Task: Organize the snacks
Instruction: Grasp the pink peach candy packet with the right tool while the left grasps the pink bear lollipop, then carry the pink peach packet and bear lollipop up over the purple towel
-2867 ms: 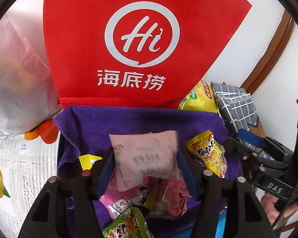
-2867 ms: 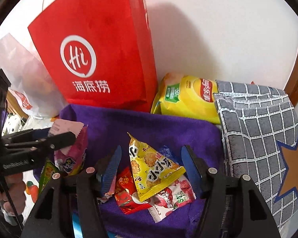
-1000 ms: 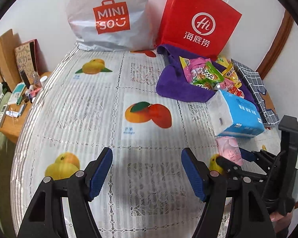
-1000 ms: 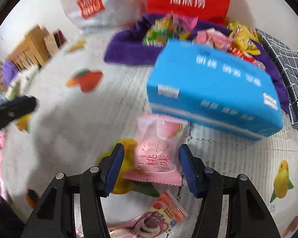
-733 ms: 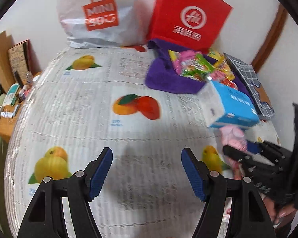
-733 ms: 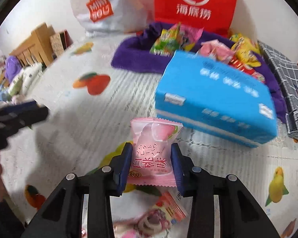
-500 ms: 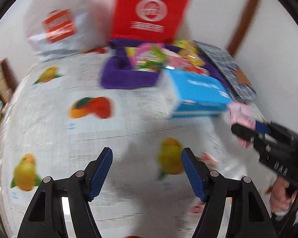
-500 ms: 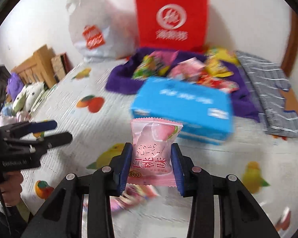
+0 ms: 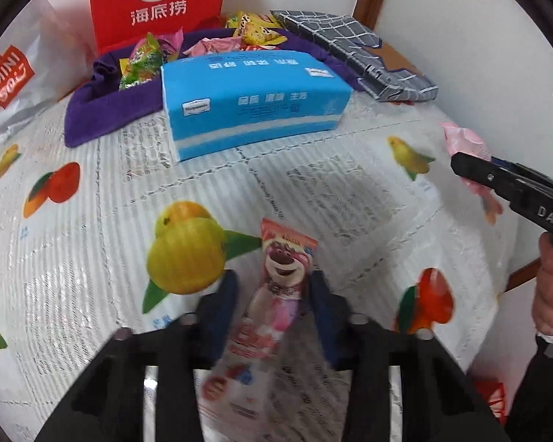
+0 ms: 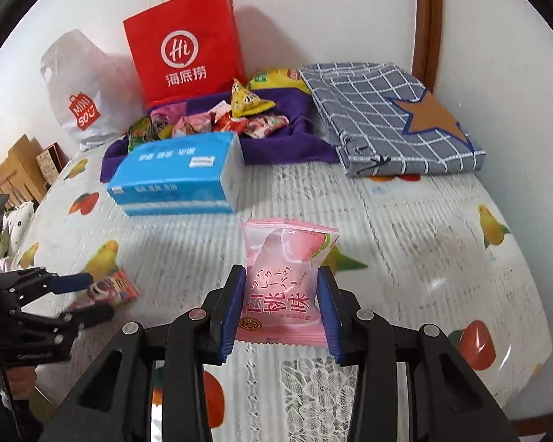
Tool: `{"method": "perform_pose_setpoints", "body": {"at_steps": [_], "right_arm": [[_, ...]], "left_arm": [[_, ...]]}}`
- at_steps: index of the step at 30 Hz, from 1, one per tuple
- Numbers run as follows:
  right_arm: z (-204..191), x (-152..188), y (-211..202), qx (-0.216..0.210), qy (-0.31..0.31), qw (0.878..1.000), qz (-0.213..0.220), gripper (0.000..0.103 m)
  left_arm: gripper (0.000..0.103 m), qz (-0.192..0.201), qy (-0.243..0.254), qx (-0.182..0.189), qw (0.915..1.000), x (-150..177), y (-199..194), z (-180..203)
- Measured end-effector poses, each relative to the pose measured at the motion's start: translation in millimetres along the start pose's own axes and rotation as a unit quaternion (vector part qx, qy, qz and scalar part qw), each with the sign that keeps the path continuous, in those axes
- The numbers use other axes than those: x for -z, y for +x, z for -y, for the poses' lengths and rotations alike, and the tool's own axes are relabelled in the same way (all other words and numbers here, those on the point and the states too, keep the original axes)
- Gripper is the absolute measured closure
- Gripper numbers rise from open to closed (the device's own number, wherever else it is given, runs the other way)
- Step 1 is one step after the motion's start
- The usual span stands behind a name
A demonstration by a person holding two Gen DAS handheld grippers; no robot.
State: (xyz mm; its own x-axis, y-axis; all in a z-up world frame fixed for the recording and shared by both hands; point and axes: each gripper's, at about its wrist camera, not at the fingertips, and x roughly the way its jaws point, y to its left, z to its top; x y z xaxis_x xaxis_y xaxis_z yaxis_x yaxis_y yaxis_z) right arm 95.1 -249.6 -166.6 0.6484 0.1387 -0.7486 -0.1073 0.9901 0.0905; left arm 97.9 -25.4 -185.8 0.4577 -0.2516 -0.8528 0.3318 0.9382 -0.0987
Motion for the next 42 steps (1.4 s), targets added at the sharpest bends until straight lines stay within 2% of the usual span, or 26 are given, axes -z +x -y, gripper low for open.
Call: {"method": "perform_pose_setpoints", "body": {"at_steps": [4,10,13,15,20,24,29,42], "right_arm": [[-6.6,2.1,12.1,-0.021,-0.003,1.0,-0.008,0.064],[-23.9,-5.0,43.3,-0.045,-0.02,0.999,-0.015,0.064],[-27.5,-3.0,66.0,-0.033,-0.025,0.999,-0.033,0.064],[-29.0,0.2,69.2,-0.031,-0.031,0.999,-0.023,0.064],[-30.6,-0.7,72.3,-0.03,-0.04,0.999,-0.021,0.063],[-30.7,0.4,72.0,-0.031,-0.042,0.999,-0.016,0.063],[-27.7,-5.5,66.2,-0.035,-0.034,0.999,-0.019,0.064],[-36.2,-56.4,4.7,-0.039,-0.026,0.998,0.037,0.064]], "left_arm": [[0.083,0.015,-0.021,-0.019,0.9995,-6.0,-6.1,-20.3],[0.083,0.017,-0.067,-0.085,0.9939,-16.7,5.1,-57.7],[0.082,0.032,-0.083,-0.079,0.9929,-13.7,6.8,-66.8],[0.081,0.044,-0.086,-0.079,0.9922,-11.7,7.2,-67.1],[0.081,0.058,-0.066,-0.102,0.9909,-8.6,9.0,-56.2],[0.081,0.057,-0.072,-0.098,0.9909,-12.0,10.3,-57.7],[0.082,0.049,-0.096,-0.07,0.9916,-15.3,5.6,-64.7],[0.082,0.098,-0.103,-0.053,0.9884,-52.6,-57.5,-56.4]]}}
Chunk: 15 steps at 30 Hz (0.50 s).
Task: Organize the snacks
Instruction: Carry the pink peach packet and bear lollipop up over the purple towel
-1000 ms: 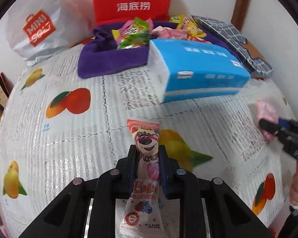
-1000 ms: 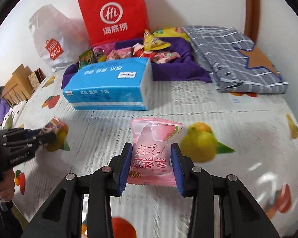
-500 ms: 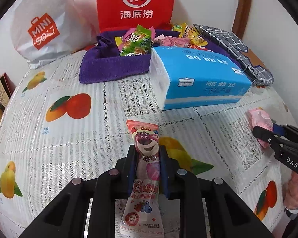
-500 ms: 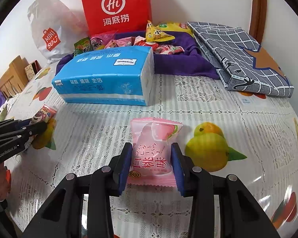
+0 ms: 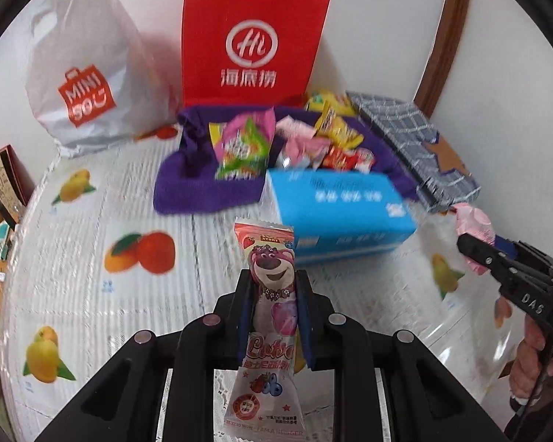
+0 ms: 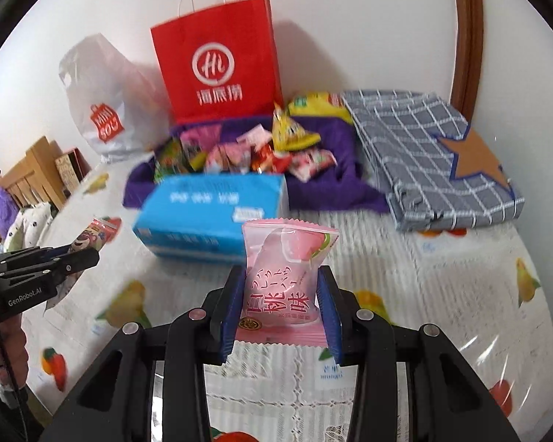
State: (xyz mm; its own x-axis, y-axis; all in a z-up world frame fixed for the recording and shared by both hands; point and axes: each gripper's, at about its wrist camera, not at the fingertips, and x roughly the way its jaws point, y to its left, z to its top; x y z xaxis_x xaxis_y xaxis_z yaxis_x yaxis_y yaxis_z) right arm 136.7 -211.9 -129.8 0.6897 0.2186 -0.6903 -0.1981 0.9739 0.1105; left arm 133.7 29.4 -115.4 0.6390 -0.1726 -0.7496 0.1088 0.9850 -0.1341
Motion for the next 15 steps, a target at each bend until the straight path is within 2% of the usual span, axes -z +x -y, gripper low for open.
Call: {"method": "perform_pose_setpoints", "body": {"at_steps": [15], "right_arm": [[-6.1,-60.1,-21.9,0.007,0.009,1.0,0.016,0.064]], "left_arm": [[0.082,0.044,-0.004,0.004,0.999,-54.8,-38.9,15.6]]}}
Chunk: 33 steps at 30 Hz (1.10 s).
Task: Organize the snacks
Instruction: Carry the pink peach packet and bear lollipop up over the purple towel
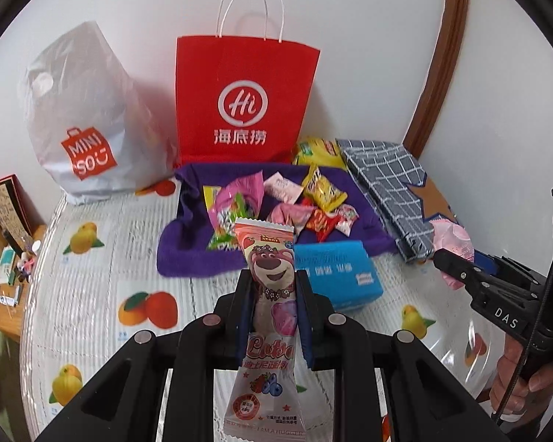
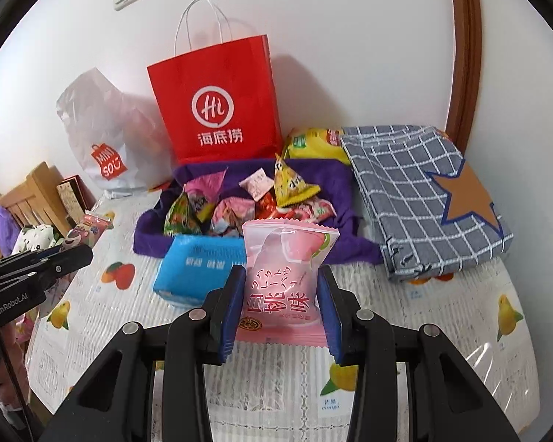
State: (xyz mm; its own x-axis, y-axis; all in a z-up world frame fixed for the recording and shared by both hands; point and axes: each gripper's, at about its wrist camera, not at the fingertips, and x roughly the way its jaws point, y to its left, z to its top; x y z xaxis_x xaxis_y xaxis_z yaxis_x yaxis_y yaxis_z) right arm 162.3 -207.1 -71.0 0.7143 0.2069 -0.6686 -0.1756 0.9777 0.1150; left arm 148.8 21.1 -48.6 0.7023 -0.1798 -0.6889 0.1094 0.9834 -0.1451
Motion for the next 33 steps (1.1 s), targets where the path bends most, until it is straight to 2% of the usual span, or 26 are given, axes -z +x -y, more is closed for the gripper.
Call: {"method": "perform_pose_setpoints", "body": {"at_steps": [16,20,33], "right_arm": [[3.6,-42.5,12.2,0.0,-0.006,1.0,0.01,0.064],[6.7,-53.8,23.5,0.002,-0.006,1.0,0.008,0.064],[16.7,-100.7,74.9,0.0,-0.01,1.0,0.015,0.064]], "left_arm": [[0.082,0.003,-0.012,0.007,0.9999,-39.5,21.7,-7.0],[0.082,0.001,-0.023,0.013,0.9996,-47.2,30.5,-15.8],[0.082,-0.002,-0.046,-0.003,0.9989,-77.6,65.6,-47.0]]}}
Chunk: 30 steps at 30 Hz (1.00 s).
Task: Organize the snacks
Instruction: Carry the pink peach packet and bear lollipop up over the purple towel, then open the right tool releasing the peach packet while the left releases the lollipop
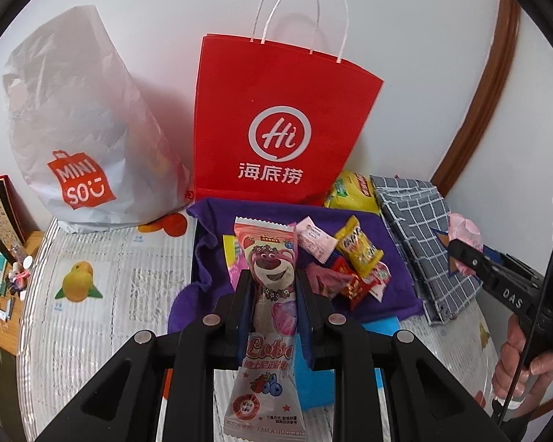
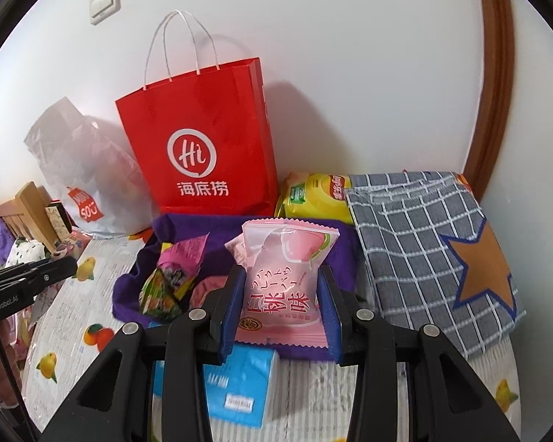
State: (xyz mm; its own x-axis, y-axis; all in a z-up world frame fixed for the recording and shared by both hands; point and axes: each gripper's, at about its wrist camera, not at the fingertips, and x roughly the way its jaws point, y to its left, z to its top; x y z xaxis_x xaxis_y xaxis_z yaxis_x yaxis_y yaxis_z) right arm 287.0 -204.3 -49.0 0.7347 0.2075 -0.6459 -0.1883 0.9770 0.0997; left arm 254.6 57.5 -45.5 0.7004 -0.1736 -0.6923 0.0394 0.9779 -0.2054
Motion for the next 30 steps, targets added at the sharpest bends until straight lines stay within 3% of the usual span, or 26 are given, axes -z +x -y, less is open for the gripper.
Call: {"method": "perform_pose_setpoints", "body": {"at_steps": [9,14,19,27,30], "right_arm": [[18.0,-43.6,55.1,-0.012,0.012,1.0,-0.013,0.064],[26.6,-41.2,94.6,-0.006,0.005,0.998,-0.058,0.064],[26.5,-35.7,107.7,-0.013,-0.016,0.997,-0.076,0.064],[-6.7,-18.5,142.4,-0.069,-0.046,0.989,-0.123,0.063],[-16.5,-12.1,156.6,-0.064,-0.06,0.986,-0.142,0.063]], "left_arm": [[0.082,-0.002,-0.01,0.017,0.9998,-39.9,48.3,11.7],[0.082,-0.01,-0.008,0.025,0.9996,-49.9,83.5,20.3],[0.082,-0.048,-0.017,0.036,0.9981,-48.7,122.6,18.3],[0.082,-0.063,-0.037,0.052,0.9959,-43.1,137.9,0.1],[0.082,-0.07,-0.038,0.052,0.9955,-43.4,140.9,-2.5]]}}
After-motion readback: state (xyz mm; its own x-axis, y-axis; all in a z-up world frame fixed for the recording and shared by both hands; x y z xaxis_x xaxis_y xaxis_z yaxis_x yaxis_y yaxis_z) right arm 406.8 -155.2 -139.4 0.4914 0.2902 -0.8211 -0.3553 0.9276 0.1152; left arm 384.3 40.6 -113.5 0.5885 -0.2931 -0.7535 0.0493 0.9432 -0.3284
